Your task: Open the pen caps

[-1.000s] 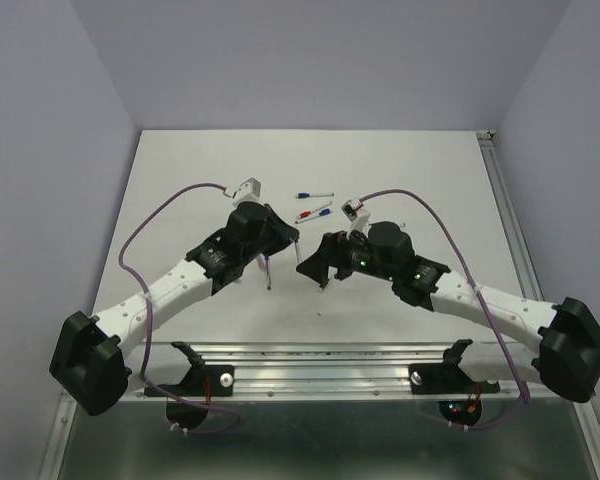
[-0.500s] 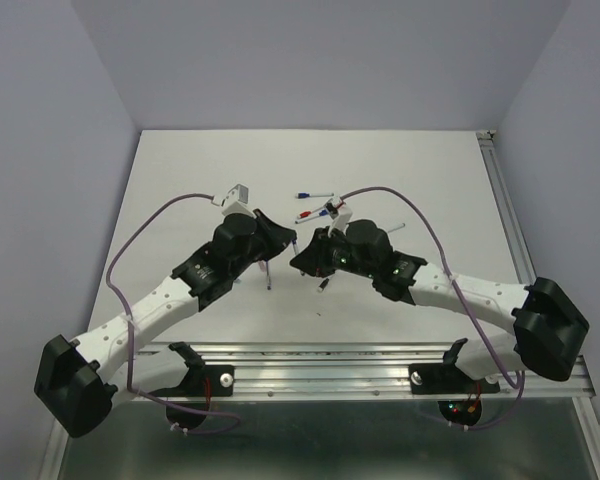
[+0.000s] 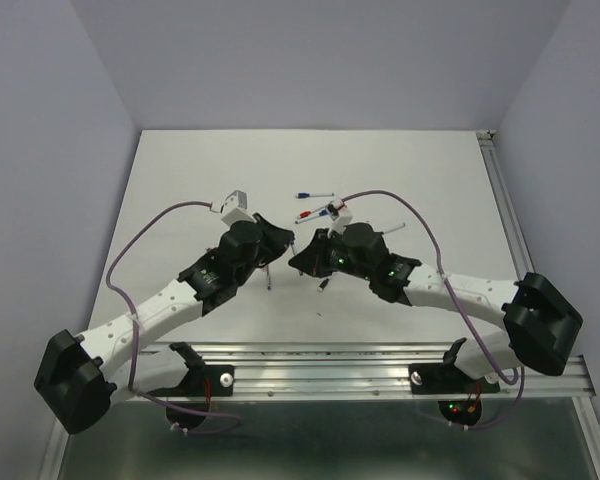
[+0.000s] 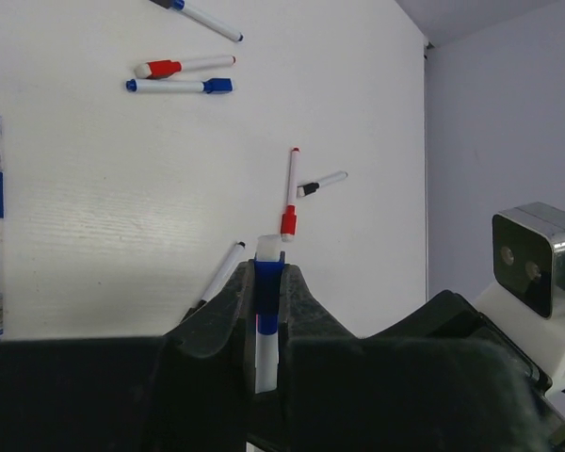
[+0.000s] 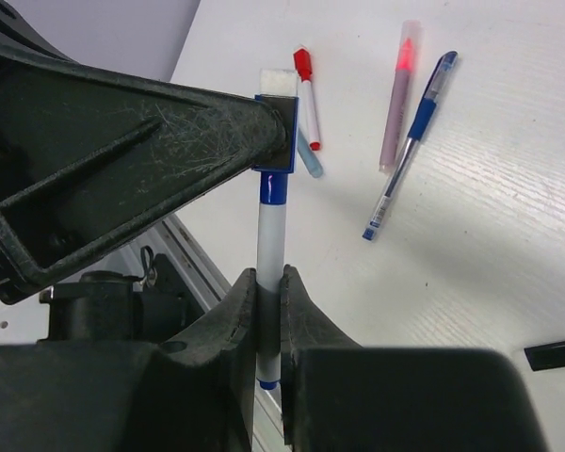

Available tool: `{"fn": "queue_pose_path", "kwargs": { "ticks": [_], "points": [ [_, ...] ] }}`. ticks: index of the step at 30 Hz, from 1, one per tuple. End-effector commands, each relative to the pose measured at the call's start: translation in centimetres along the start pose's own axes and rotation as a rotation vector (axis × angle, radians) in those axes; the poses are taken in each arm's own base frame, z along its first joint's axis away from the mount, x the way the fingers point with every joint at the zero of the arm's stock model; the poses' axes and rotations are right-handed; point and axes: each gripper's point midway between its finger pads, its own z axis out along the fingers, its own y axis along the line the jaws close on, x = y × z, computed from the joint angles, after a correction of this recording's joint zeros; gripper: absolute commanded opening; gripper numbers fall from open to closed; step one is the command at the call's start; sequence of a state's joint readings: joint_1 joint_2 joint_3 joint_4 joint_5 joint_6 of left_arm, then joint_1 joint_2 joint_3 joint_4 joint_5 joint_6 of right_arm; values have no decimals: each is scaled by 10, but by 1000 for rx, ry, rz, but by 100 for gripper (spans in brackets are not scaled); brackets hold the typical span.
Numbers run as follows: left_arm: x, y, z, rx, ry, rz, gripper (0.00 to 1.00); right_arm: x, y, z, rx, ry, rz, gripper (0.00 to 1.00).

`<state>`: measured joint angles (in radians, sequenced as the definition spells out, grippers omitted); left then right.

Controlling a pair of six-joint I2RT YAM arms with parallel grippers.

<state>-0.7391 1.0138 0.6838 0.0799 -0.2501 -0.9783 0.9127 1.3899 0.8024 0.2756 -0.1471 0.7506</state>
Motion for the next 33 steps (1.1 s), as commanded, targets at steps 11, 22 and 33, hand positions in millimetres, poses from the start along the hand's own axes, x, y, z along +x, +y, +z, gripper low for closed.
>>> {"fn": "queue_pose_path", "kwargs": {
  "ticks": [11,22,33],
  "points": [
    [-122,9,46,-197,-437,-11,0,134,108,-45,-392,296,42,1],
    [-252,63,62,-379,-443,119,0,-24,15,-47,132,-71,-90,1],
    [-378,153,105,-556,-397,144,0,-239,-151,1,416,-181,-160,1]
  ]
}}
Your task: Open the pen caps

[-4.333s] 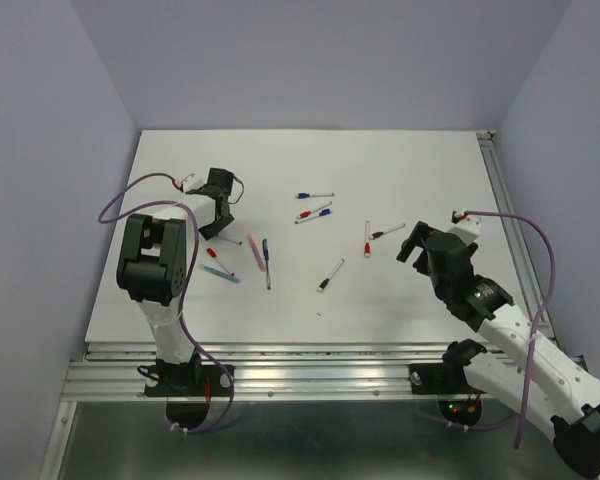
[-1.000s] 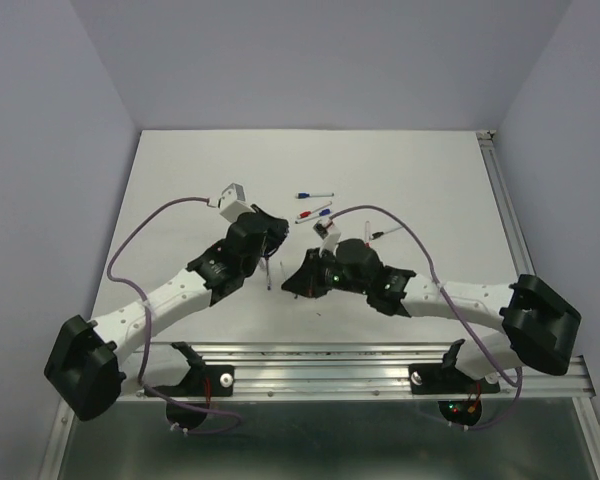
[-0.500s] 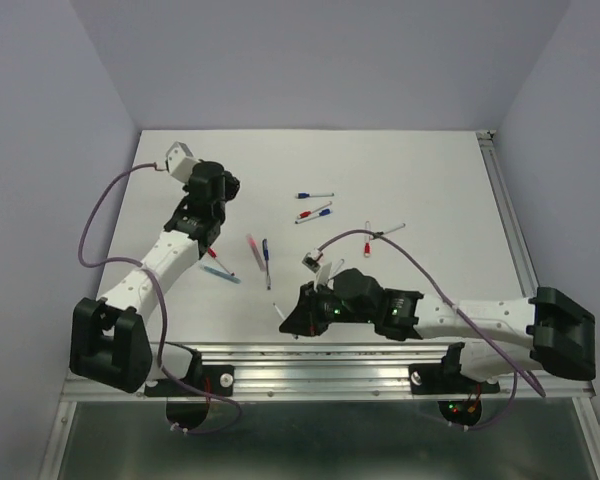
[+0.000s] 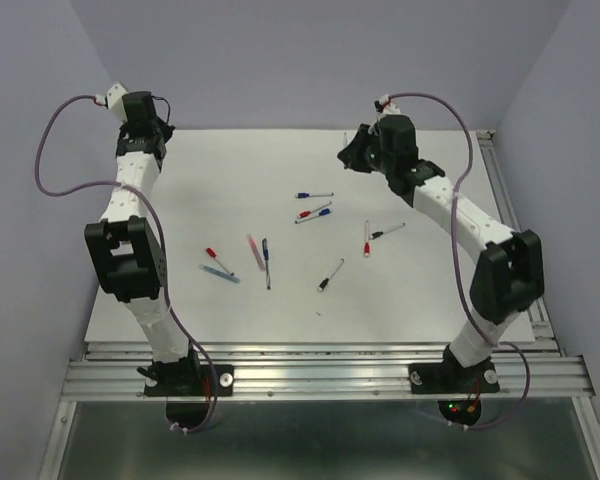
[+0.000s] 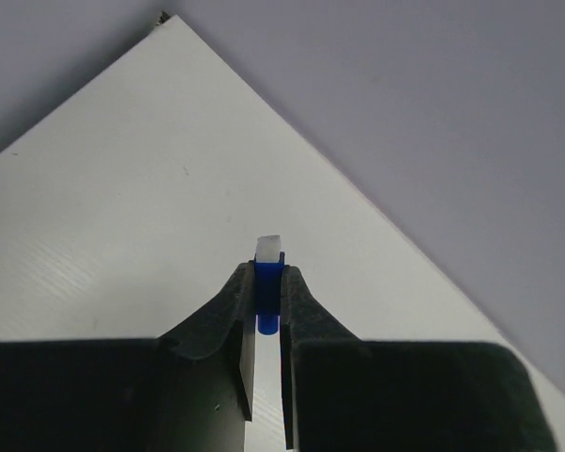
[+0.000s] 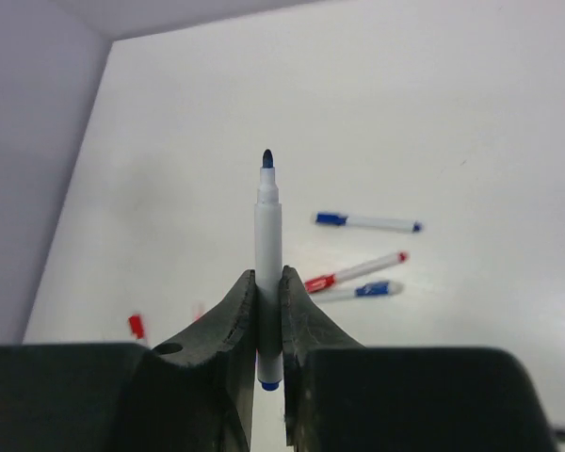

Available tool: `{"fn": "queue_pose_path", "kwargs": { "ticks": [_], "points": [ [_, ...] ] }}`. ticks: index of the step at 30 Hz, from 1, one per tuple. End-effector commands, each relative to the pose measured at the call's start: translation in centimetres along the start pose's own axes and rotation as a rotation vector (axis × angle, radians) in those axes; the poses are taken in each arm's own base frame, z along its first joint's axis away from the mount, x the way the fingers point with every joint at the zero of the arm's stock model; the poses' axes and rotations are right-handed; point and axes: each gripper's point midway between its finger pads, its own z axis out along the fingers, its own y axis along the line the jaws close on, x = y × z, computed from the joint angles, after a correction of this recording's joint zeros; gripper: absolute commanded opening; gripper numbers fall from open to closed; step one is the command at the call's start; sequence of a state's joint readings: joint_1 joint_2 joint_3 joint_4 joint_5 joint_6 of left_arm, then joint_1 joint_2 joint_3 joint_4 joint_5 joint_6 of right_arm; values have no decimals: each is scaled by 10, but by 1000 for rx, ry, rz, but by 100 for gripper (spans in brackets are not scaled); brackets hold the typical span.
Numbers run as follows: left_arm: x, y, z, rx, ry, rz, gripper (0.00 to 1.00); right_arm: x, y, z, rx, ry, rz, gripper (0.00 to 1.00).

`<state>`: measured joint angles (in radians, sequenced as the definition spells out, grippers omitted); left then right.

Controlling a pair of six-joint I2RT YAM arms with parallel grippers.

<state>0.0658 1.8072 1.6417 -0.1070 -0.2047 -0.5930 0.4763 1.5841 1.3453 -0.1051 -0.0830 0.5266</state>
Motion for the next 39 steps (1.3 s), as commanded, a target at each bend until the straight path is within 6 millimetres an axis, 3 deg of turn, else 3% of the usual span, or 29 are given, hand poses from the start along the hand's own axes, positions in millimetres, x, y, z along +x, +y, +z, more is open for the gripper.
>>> {"fn": "queue_pose_path", "kwargs": {
  "ticks": [1,2,4,5,6,7,8,9,10,13,16,17,22,26,31,35,39],
  "points": [
    [-21,16,25,-18,32,78,0,-11,-38,62,24,84,-114,1],
    [-20,20,40,-27,39,85,0,-21,-50,87,40,88,-123,1],
    [-21,32,57,-50,46,106,0,-32,-72,112,63,93,-115,1],
    [-16,34,72,-57,60,116,0,-65,-56,120,13,30,-140,1],
    [-14,37,80,-65,64,122,0,-41,-83,150,40,78,-151,1],
    [-11,41,88,-71,70,136,0,-65,-74,146,27,28,-172,1],
    [-5,43,103,-78,72,156,0,-67,-81,169,23,16,-208,1],
    [-3,47,111,-86,72,159,0,-65,-86,178,26,11,-221,1],
    [0,48,118,-86,75,164,0,-50,-104,199,45,26,-224,1],
    [16,56,147,-82,102,161,0,-62,-111,217,41,-59,-298,1],
    [39,68,167,-91,145,143,0,-48,-135,233,90,-85,-347,1],
    [52,75,173,-100,166,141,0,-35,-151,241,127,-67,-347,1],
    [90,89,180,-111,257,107,0,10,-186,257,183,22,-368,1],
    [110,107,181,-165,298,115,7,24,-202,262,213,42,-381,2],
    [118,119,175,-243,314,166,25,42,-209,262,209,94,-404,9],
    [123,123,171,-260,337,177,42,44,-210,258,218,99,-405,24],
    [121,121,169,-253,346,184,49,47,-206,255,195,123,-415,32]
  ]
}}
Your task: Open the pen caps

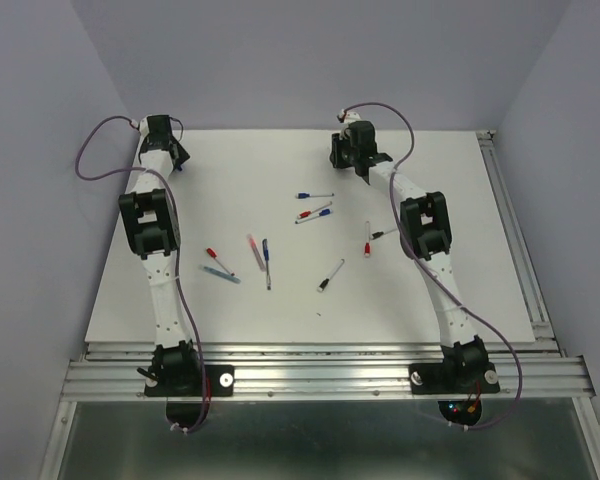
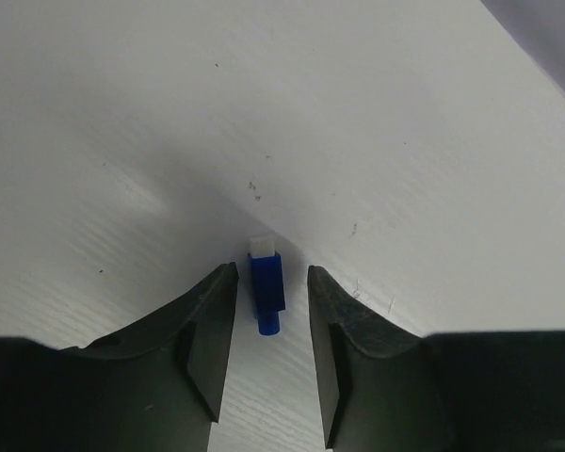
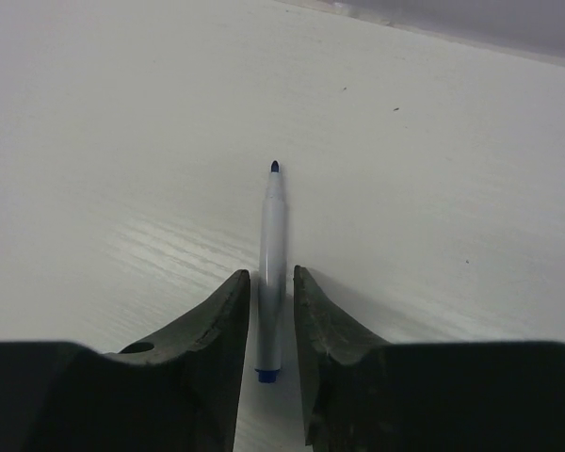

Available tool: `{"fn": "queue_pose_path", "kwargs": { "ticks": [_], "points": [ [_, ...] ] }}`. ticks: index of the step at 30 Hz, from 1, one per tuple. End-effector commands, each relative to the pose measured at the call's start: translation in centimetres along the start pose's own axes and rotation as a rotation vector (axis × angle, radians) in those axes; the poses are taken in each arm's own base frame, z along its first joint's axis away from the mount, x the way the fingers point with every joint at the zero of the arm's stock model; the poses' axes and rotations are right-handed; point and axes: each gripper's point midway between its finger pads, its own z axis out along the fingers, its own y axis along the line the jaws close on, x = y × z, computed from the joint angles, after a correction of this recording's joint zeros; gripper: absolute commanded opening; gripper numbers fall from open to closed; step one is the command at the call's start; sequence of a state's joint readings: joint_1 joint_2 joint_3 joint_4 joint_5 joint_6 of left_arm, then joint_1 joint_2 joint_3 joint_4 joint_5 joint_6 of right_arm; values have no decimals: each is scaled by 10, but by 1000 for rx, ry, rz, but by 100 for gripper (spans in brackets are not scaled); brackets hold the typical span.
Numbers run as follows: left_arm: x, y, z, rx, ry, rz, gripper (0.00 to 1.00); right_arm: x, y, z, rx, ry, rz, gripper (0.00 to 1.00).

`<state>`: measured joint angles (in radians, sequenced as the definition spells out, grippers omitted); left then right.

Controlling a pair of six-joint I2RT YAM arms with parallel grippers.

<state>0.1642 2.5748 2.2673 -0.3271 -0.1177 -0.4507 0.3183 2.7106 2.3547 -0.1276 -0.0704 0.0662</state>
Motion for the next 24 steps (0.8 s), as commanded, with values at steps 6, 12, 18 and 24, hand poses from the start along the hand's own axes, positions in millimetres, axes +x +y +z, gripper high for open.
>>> {"fn": "queue_pose_path", "kwargs": {
  "ticks": [6,12,18,24],
  "points": [
    [-42,-9,-50,-3,-34,30,80,-8,2,-13,7,19,-22,50],
    [-101,-37,-140,66,-170,46,99,-64,8,-47,17,-76,-1,79],
    [-111,-32,-223,70,-224,30,99,-125,35,-117,6,-180,-20,100],
    [-51,-28,-294,152,-206,7,99,-103,79,-206,89,-216,-34,100]
  ]
}}
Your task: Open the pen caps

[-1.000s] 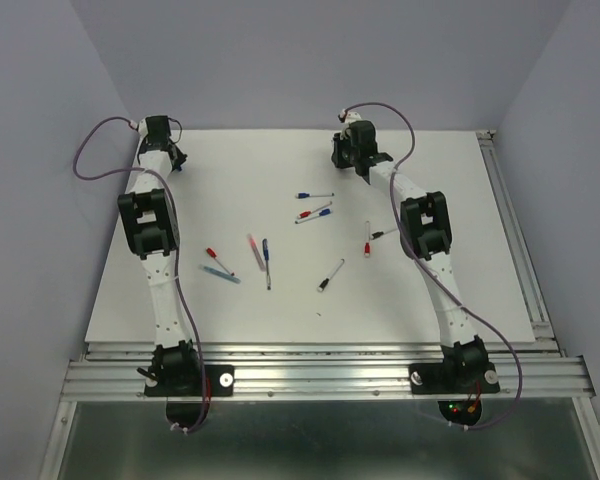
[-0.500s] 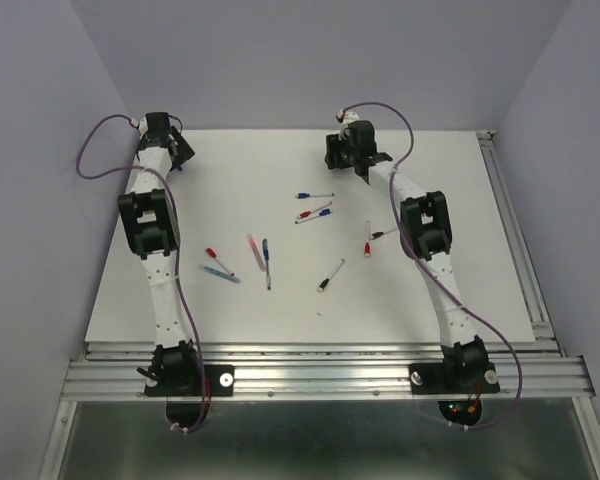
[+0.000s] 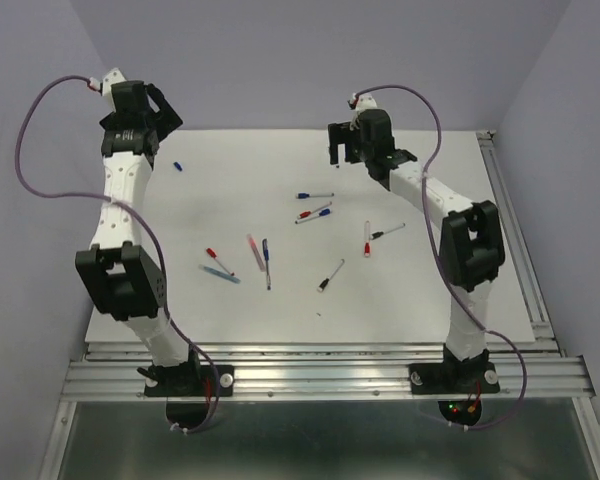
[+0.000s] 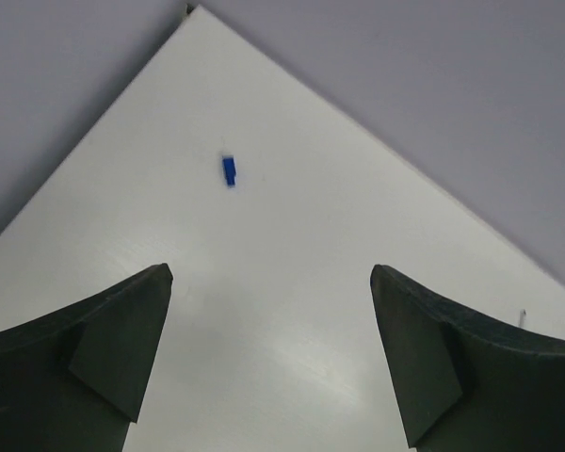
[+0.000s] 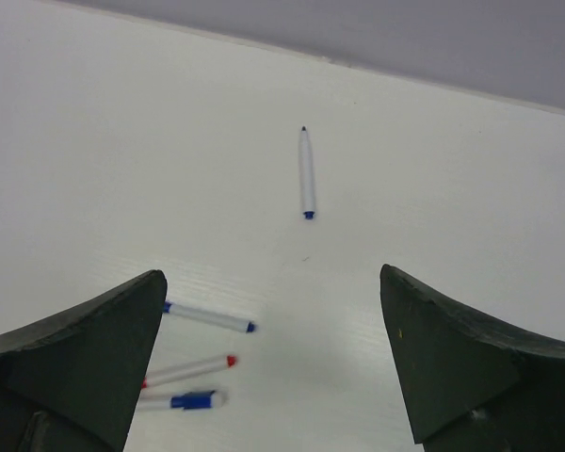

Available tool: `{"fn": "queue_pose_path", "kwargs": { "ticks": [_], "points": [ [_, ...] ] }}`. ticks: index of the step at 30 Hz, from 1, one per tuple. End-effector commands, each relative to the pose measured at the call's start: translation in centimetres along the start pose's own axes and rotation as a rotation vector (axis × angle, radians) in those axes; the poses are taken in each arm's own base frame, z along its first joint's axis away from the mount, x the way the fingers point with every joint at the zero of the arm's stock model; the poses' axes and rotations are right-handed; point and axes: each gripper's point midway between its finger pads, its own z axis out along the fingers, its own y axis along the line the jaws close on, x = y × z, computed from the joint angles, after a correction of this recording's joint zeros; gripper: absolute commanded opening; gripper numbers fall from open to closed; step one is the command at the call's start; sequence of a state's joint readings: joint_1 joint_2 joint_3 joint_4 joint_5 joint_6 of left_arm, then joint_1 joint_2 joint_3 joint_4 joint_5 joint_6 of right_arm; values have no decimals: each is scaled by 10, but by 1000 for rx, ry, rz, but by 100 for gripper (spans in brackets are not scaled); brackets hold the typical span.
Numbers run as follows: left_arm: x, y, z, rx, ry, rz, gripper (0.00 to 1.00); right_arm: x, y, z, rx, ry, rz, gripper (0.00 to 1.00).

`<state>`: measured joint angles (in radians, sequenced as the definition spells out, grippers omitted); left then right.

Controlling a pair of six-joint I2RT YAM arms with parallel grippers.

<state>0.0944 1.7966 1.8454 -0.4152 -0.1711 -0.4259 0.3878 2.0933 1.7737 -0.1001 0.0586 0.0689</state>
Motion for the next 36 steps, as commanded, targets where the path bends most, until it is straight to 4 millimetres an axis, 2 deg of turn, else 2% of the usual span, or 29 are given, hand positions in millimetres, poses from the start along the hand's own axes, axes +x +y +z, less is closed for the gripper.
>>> {"fn": "queue_pose_path", "kwargs": {
  "ticks": [1,2,3,4,5,6,7,8,9,10,11,12,13,14,15,17,22,23,29,31,32,34,35,36],
  "points": [
    [71,1,-39,9,89,-6,99,-53,38,-91,49,-213,50,100],
    [88,-9,-51,41,111,0,99,-42,53,-106,29,-204,70,100],
    [111,-7,-63,72,143,3,99,1,51,-113,49,-132,119,100],
    [123,-7,-70,83,161,-1,99,-9,65,-146,7,-166,157,100],
    [132,-15,-85,118,163,-14,99,0,67,-157,-3,-159,189,100],
    [158,1,-85,78,203,1,99,43,64,-166,13,-91,226,100],
    [170,6,-90,65,216,-3,99,55,65,-177,9,-81,247,100],
    [189,14,-99,62,236,-12,99,80,63,-196,3,-62,264,100],
    [200,16,-104,70,249,-16,99,90,60,-204,5,-54,292,100],
    [211,15,-108,83,261,-16,99,104,60,-211,1,-42,340,100],
    [220,14,-112,102,267,-14,99,110,59,-217,-11,-50,368,100],
    [238,10,-119,138,279,-13,99,129,56,-228,-19,-36,406,100],
    [244,8,-120,149,283,-15,99,118,59,-233,-43,-70,437,100],
    [252,7,-121,157,295,-14,99,135,56,-236,-43,-53,450,100],
    [260,7,-119,154,310,-12,99,136,56,-243,-60,-69,474,100],
    [269,7,-114,137,332,1,99,149,59,-246,-91,-64,501,100],
    [277,1,-101,105,349,-2,98,149,56,-251,-85,-72,507,100],
    [286,1,-96,92,368,8,93,149,55,-251,-78,-69,505,100],
    [308,-12,-84,79,429,47,78,147,55,-252,-76,-76,533,100],
    [308,-17,-81,66,418,60,75,147,55,-252,-75,-76,543,100],
    [315,-13,-78,41,435,75,72,148,55,-252,-75,-72,541,100],
    [316,-15,-75,25,434,84,66,149,54,-251,-73,-69,542,100],
    [318,-13,-74,12,437,88,58,150,54,-251,-67,-66,548,100],
    [325,-9,-72,-11,452,102,57,150,53,-251,-58,-65,556,100]
  ]
}}
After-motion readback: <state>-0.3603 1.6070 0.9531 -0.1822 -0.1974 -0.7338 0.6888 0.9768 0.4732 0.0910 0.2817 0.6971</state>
